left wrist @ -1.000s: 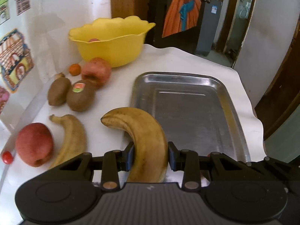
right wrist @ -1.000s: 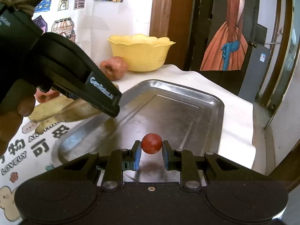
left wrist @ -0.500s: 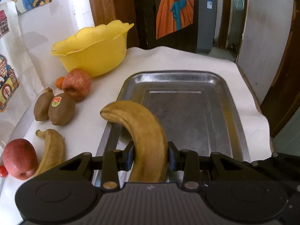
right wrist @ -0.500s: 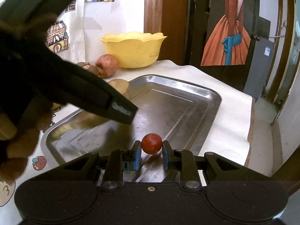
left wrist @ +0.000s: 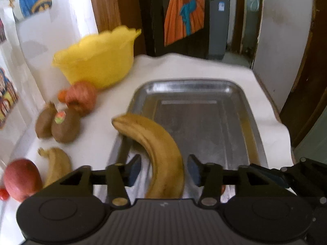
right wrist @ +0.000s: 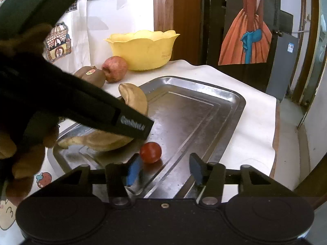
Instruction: Organize fruits
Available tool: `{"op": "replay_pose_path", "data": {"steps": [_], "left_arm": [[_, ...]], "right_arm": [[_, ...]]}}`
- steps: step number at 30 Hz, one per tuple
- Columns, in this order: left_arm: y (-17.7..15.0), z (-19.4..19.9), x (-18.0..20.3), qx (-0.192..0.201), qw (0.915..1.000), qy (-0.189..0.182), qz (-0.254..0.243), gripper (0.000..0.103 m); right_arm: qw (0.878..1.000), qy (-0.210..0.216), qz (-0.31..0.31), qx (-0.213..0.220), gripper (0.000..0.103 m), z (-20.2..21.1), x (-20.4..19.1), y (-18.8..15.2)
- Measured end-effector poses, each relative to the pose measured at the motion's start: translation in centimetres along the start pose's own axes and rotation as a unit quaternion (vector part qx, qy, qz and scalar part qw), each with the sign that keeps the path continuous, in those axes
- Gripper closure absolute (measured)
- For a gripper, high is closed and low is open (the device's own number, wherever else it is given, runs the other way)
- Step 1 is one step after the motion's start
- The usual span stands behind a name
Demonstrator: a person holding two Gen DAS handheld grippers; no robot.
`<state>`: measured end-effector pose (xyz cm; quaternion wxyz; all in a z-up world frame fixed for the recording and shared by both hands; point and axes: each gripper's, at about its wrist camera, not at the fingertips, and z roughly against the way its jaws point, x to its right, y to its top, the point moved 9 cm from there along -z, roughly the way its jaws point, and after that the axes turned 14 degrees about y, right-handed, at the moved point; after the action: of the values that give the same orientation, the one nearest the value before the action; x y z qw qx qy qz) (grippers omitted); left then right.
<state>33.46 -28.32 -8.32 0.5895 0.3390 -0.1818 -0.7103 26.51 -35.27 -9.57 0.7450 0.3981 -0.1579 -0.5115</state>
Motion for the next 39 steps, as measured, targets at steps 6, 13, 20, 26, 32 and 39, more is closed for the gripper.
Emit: {"op": "replay_pose_path", "data": {"steps": [6, 13, 20, 26, 32, 39], "left_arm": [[0.9, 2.2, -3.5, 0.046, 0.9984, -0.006, 0.031, 0.015], [0.2, 3.7, -9.6, 0.084, 0.9952, 0.017, 0.048, 0.001], [-2.4, 4.8, -16.2, 0.091, 0.9943, 0.041, 0.039, 0.001], [-5.5, 4.8, -21.1, 0.063, 0.9952, 0.059, 0.047, 0.001], [-8.6, 4.7, -23.6, 0.033, 0.9961, 0.057, 0.059, 0.001], [-11.4, 4.3, -24.1, 0.012, 0.9965, 0.049, 0.067, 0.001]], "right_arm": [[0.999, -0.032, 0.009, 0.01, 0.018, 1.1, -1.2, 0.6], [0.995, -0.082, -0.021, 0.042, 0.001, 3.5, -2.6, 1.3], [0.989, -0.124, -0.049, 0.068, 0.001, 5.4, -6.0, 1.8], [0.989, -0.12, -0.069, 0.05, 0.001, 4.3, -10.4, 1.7], [0.992, -0.099, -0.078, 0.01, 0.001, 2.4, -14.6, 1.1], [0.992, -0.082, -0.091, -0.034, 0.001, 0.1, -16.8, 0.1]]}}
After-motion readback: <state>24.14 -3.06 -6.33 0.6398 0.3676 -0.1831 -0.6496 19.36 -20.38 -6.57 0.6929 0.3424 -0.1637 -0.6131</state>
